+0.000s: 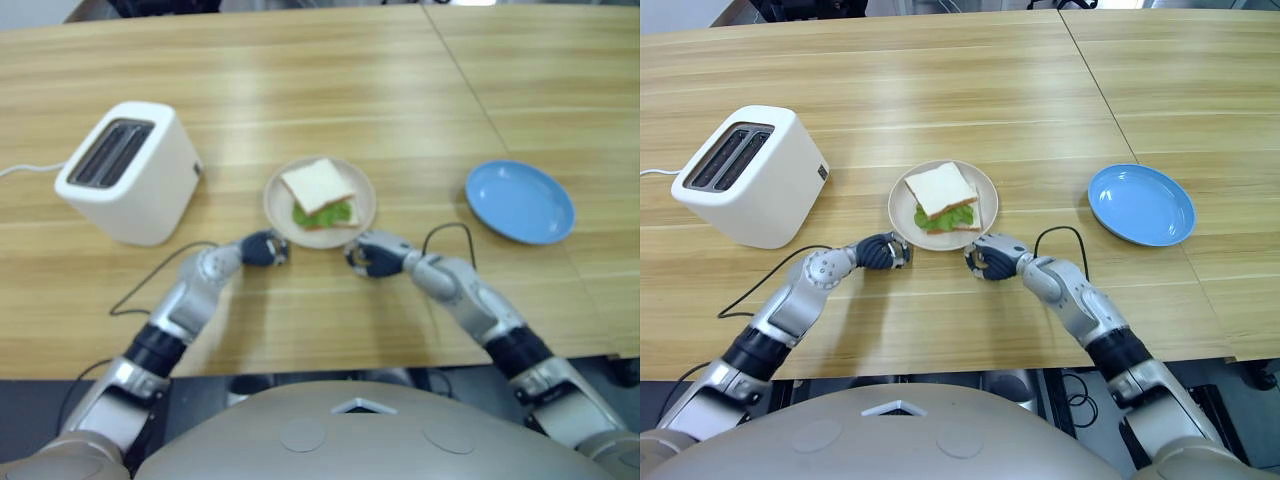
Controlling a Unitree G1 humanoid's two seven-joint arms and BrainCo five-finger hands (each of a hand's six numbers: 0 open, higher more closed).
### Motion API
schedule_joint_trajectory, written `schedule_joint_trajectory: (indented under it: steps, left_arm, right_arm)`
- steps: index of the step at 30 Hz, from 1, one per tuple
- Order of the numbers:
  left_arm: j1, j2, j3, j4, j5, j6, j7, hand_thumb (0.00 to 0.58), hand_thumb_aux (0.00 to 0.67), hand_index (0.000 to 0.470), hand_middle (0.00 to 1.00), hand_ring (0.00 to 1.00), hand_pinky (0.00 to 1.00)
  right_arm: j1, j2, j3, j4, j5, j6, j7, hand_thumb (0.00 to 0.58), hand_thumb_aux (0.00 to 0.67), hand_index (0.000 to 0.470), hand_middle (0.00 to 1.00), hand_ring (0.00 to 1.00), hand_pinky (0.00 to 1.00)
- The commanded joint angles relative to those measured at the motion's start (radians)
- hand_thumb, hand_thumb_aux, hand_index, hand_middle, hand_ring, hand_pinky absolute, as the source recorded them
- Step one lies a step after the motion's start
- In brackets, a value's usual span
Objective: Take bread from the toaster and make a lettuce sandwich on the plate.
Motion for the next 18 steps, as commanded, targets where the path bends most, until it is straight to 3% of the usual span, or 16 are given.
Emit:
schedule_joint_trajectory:
  steps: [1,3,4,5,6,7,8,13,18]
  left_arm:
    - [-0.068,-0.048,0.021,0.144,0.011,-0.036,0.086,0.58,0.67,0.46,1.0,1.0,1.0]
    - [-0.081,-0.057,0.029,0.167,0.01,-0.049,0.112,0.58,0.67,0.46,1.0,1.0,1.0]
    - [-0.082,-0.06,0.036,0.167,0.004,-0.053,0.122,0.58,0.67,0.46,1.0,1.0,1.0]
    - [-0.079,-0.058,0.042,0.16,0.006,-0.052,0.133,0.559,0.544,0.373,1.0,1.0,1.0]
    - [-0.075,-0.055,0.052,0.148,0.01,-0.052,0.15,0.46,0.365,0.251,1.0,1.0,1.0]
    - [-0.071,-0.047,0.061,0.134,0.015,-0.053,0.162,0.0,0.0,0.0,0.31,0.31,0.31]
    - [-0.065,-0.036,0.067,0.114,0.02,-0.055,0.168,0.0,0.0,0.0,0.0,0.0,0.0]
    - [-0.022,-0.025,0.178,-0.071,-0.028,-0.075,0.214,0.0,0.0,0.0,0.0,0.0,0.0]
    - [-0.041,-0.134,0.313,-0.133,-0.161,-0.21,0.313,0.0,0.0,0.0,0.0,0.0,0.0]
  right_arm:
    - [-0.103,0.034,0.044,0.229,-0.07,-0.014,-0.1,0.58,0.67,0.46,1.0,1.0,1.0]
    - [-0.147,0.045,0.05,0.286,-0.085,-0.036,-0.171,0.58,0.67,0.46,1.0,1.0,1.0]
    - [-0.164,0.043,0.057,0.302,-0.104,-0.04,-0.206,0.567,0.57,0.391,1.0,1.0,1.0]
    - [-0.173,0.037,0.059,0.304,-0.124,-0.039,-0.244,0.452,0.355,0.244,0.58,0.58,0.58]
    - [-0.177,0.029,0.06,0.3,-0.138,-0.039,-0.281,0.018,0.011,0.007,0.0,0.0,0.0]
    - [-0.176,0.02,0.056,0.288,-0.146,-0.042,-0.31,0.0,0.0,0.0,0.0,0.0,0.0]
    - [-0.167,0.008,0.048,0.264,-0.148,-0.046,-0.333,0.0,0.0,0.0,0.0,0.0,0.0]
    - [-0.058,-0.049,-0.067,0.068,-0.03,-0.098,-0.377,0.0,0.0,0.0,0.0,0.0,0.0]
    - [0.045,-0.013,-0.25,-0.081,0.235,-0.152,-0.37,0.0,0.0,0.0,0.0,0.0,0.0]
